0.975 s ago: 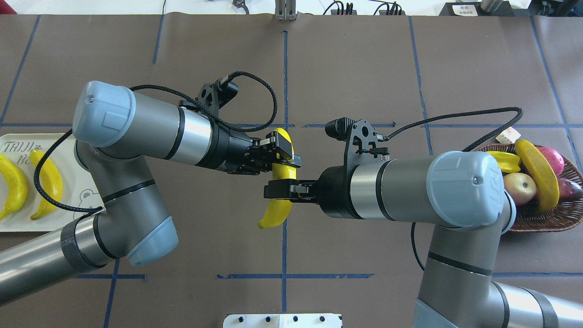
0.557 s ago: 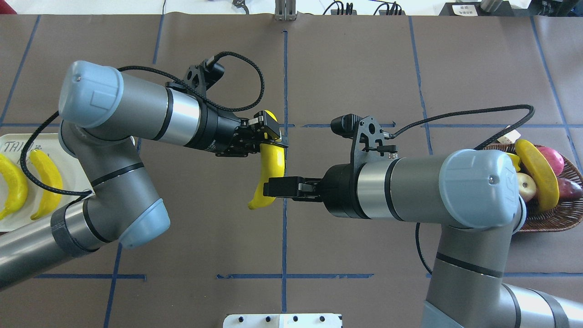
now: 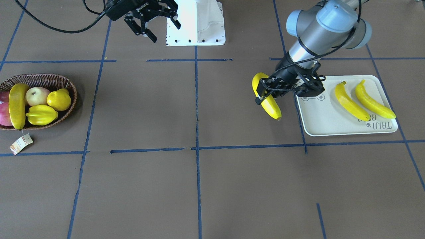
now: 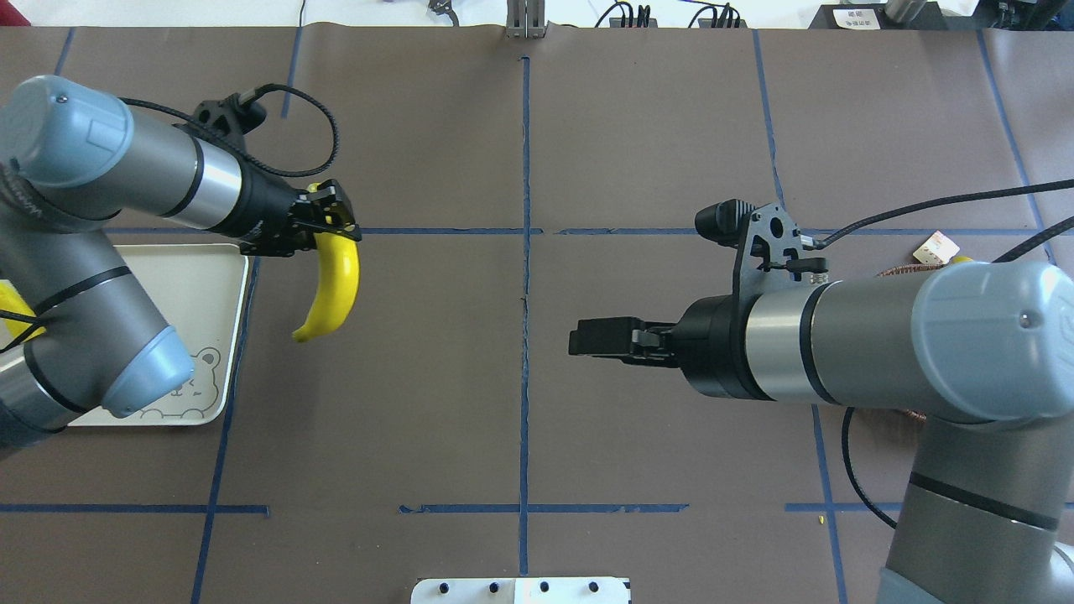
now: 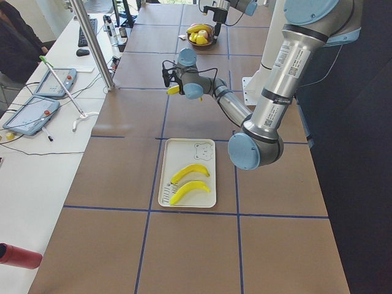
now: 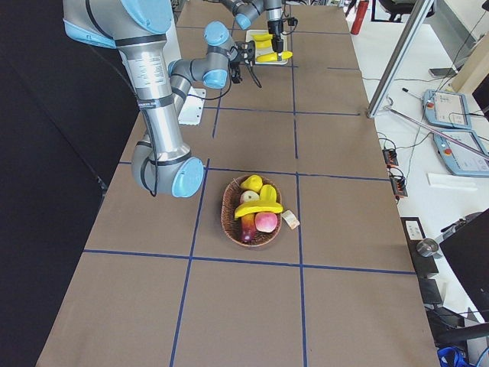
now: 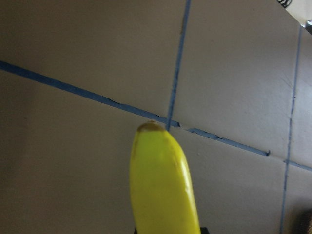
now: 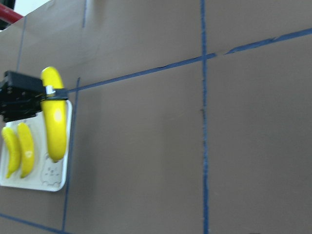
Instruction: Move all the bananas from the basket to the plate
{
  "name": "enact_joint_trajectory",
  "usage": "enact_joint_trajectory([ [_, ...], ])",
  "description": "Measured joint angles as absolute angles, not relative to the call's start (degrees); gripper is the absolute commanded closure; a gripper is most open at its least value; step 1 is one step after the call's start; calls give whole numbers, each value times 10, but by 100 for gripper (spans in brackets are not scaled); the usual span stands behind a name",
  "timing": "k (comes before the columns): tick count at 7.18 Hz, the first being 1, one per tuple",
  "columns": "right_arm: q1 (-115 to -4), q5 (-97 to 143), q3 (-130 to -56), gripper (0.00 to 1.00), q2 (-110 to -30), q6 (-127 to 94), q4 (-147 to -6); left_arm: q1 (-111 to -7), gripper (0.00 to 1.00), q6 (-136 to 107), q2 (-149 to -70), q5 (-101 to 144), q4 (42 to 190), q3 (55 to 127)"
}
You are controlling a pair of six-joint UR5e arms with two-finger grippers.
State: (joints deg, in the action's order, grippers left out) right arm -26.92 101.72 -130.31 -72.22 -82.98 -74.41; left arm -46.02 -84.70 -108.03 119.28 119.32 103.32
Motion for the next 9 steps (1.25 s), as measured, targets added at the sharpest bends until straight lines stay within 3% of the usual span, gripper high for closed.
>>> enact_joint_trajectory([
  [3,-334,1019,-1326,0,-763,-760,-881,-482,100,-762,-936,1153,1185,1032],
  [4,-358,1021,-1327,0,-794,-705,-892,-482,67,-742,-905,1136,1185,1029],
  [5,-387,1030,-1325,0,-825,-646,-895,-482,2,-728,-885,1118,1185,1026],
  [9,-514,1124,-1297,0,-917,-457,-893,-484,1,-702,-876,1112,1185,1034],
])
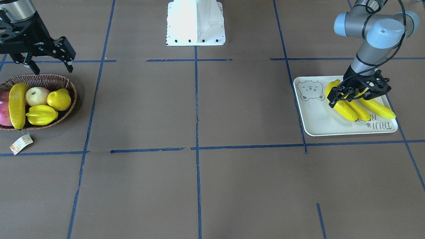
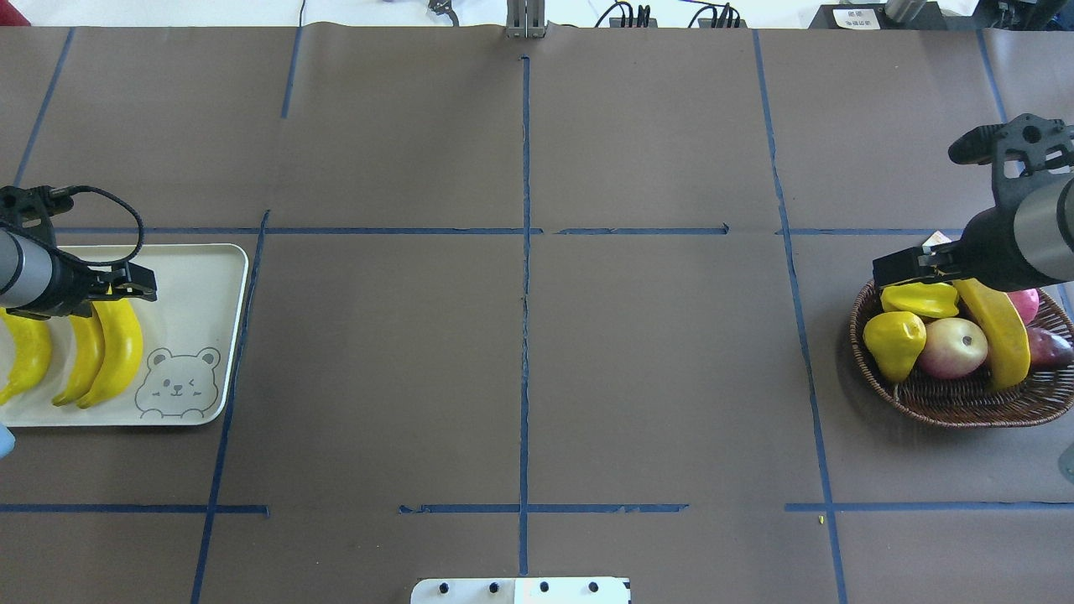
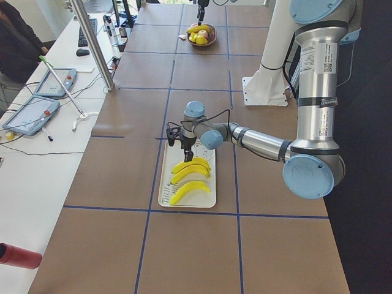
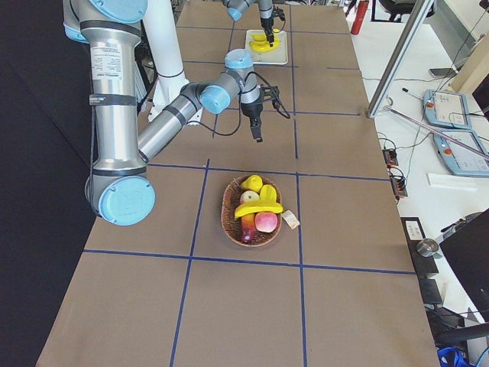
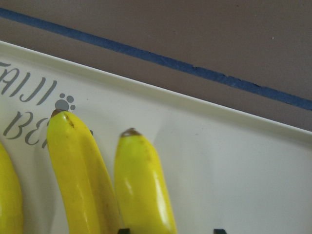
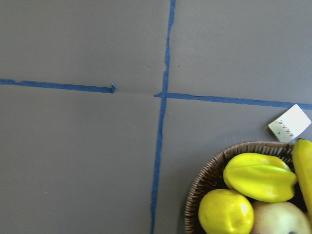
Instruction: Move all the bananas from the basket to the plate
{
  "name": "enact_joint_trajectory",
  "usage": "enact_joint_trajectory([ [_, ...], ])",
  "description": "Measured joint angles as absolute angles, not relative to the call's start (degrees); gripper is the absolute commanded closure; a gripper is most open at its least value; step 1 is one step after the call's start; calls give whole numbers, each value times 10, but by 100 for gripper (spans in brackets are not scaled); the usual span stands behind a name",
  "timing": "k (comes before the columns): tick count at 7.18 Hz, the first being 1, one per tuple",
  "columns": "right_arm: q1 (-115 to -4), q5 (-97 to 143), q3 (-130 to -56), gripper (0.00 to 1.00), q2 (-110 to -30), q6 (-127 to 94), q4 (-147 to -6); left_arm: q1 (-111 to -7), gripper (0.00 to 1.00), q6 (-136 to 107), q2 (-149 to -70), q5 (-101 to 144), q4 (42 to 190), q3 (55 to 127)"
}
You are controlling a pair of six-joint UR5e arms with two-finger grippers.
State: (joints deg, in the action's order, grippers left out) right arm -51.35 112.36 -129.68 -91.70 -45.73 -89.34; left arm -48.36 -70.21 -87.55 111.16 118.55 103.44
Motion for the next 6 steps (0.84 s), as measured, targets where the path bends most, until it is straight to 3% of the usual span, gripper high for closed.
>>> enact_joint_trajectory([
  [2,-564,1155,-1276,0,-954,-377,-892,-498,1,-697,-885,1149,1178,1056],
  [6,-594,1164,-1218,0,-1014,-244,-875,-518,1,-702,-978,1196,1091,1078],
])
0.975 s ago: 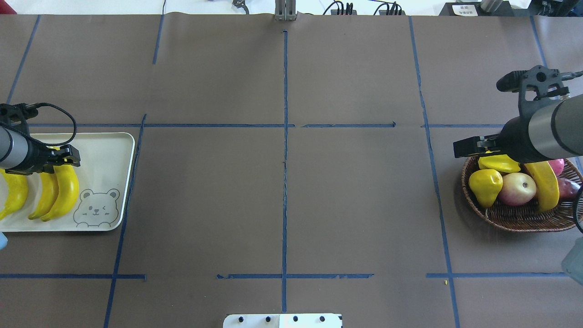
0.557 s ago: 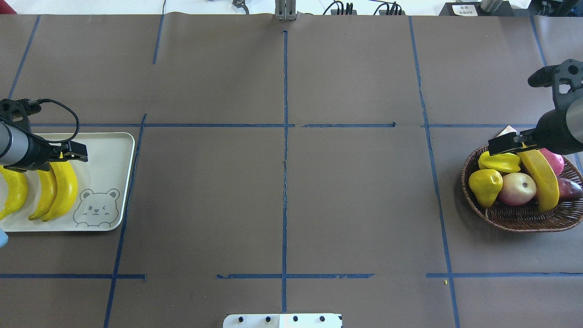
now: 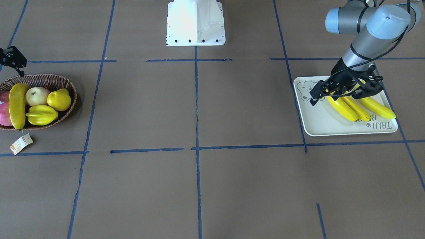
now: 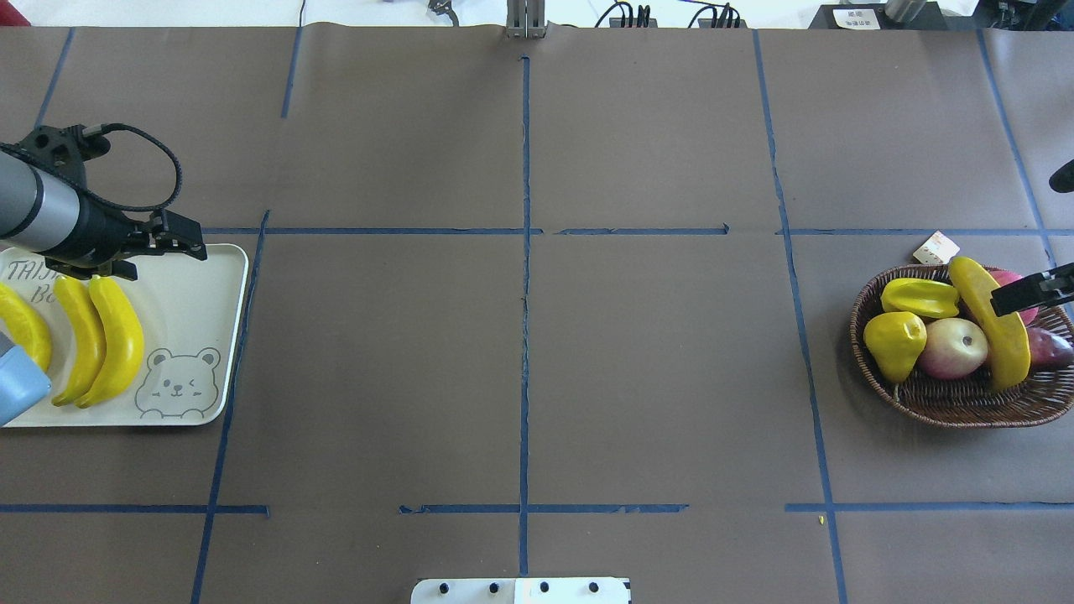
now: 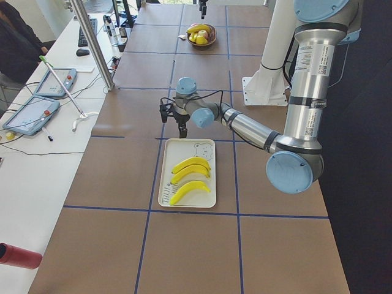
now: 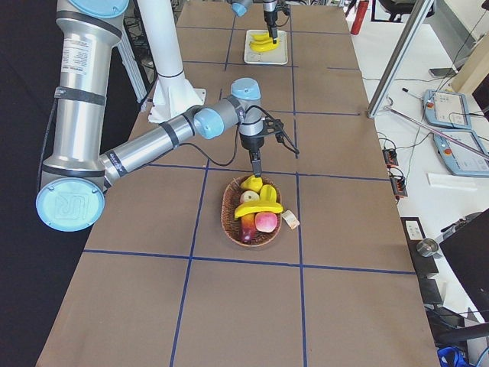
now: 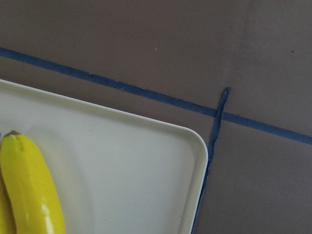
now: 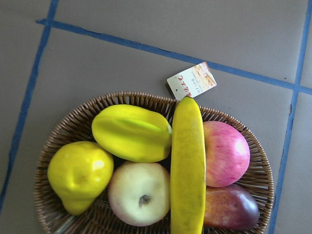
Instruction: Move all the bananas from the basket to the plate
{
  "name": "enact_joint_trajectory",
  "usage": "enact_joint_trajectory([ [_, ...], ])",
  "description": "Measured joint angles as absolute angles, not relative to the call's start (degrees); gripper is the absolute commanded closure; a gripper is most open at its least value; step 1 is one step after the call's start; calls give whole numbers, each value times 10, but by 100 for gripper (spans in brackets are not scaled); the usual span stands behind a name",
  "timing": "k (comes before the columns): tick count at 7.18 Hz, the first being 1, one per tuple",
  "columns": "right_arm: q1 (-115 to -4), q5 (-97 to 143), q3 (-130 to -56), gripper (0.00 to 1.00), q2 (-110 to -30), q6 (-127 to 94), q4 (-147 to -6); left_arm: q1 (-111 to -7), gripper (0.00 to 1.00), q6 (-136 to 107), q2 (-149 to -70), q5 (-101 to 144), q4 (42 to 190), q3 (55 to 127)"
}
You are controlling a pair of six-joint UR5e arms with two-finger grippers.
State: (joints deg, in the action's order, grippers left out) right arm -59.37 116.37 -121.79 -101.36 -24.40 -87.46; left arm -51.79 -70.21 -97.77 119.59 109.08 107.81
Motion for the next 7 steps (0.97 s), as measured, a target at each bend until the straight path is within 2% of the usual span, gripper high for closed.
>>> enact_joint_trajectory([
  [3,-594,1163,-1110,1,-1016,-216,-786,-517,1,-703,-994,1197,1082,1077],
  [7,-589,1175,-1090,1,-1013,-214,-764,-517,1,-703,-997,1197,1081,1077],
])
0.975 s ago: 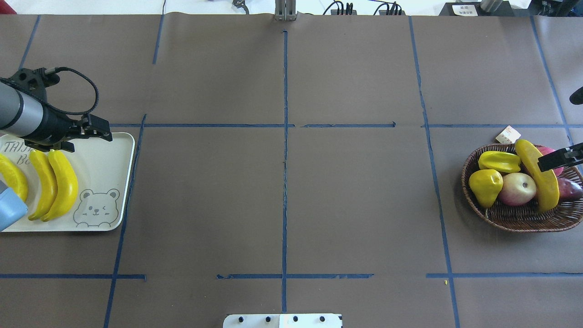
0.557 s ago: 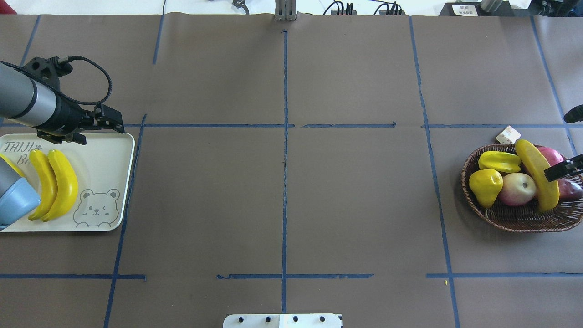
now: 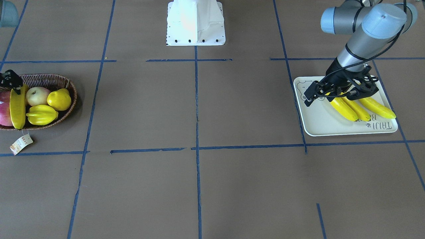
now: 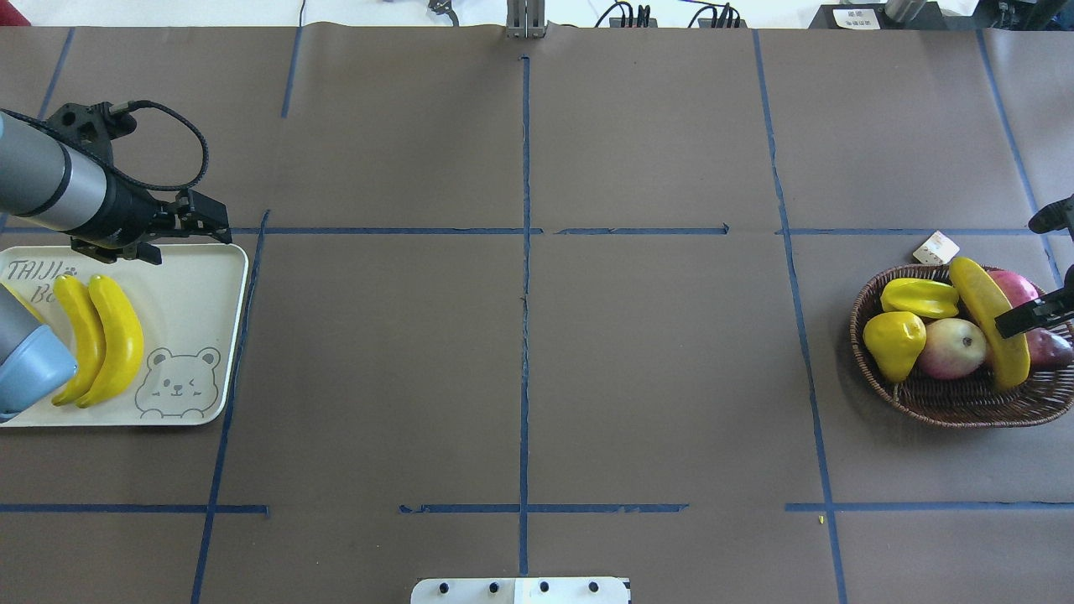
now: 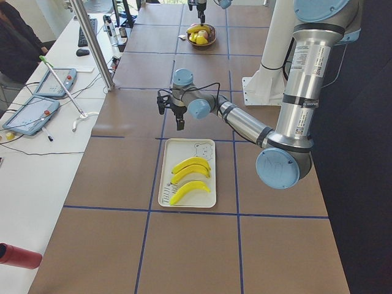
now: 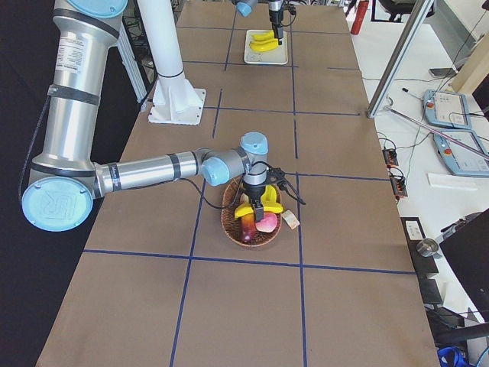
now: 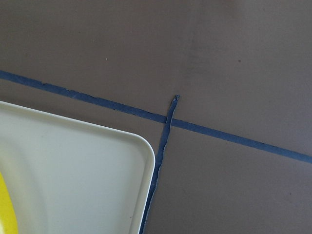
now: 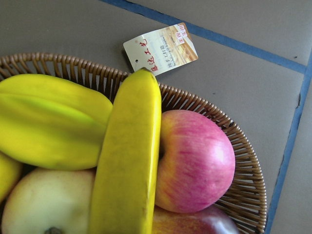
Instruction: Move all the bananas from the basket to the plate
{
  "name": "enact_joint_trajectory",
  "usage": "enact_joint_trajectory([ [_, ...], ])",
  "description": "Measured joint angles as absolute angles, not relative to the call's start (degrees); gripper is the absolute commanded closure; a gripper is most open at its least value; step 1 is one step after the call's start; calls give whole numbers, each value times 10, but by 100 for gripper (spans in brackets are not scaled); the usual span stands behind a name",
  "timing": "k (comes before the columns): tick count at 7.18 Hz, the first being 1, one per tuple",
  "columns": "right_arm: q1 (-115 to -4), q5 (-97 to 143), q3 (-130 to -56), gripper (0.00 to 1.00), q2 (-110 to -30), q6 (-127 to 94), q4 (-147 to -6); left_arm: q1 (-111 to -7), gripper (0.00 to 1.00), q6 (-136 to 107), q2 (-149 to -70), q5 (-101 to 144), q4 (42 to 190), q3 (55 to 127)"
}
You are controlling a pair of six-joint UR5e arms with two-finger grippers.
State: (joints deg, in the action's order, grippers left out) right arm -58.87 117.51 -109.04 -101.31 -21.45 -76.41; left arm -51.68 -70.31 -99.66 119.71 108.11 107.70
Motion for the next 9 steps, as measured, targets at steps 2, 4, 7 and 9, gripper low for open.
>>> enact_joint_trajectory([
  [2,-589,1191,-1097,1,-1015,-214,-764,-517,1,-703,-997,1197,1081,1078],
  [4,-587,1193,-1096,1,-1016,-214,-764,-517,1,-703,-997,1197,1081,1079],
  [7,-574,1188,-1086,23,-1016,-216,-764,-517,1,-703,-997,1197,1081,1079],
  [9,-572,1187,-1085,91,-1015,-216,-764,-517,1,-703,-997,1197,1081,1080],
])
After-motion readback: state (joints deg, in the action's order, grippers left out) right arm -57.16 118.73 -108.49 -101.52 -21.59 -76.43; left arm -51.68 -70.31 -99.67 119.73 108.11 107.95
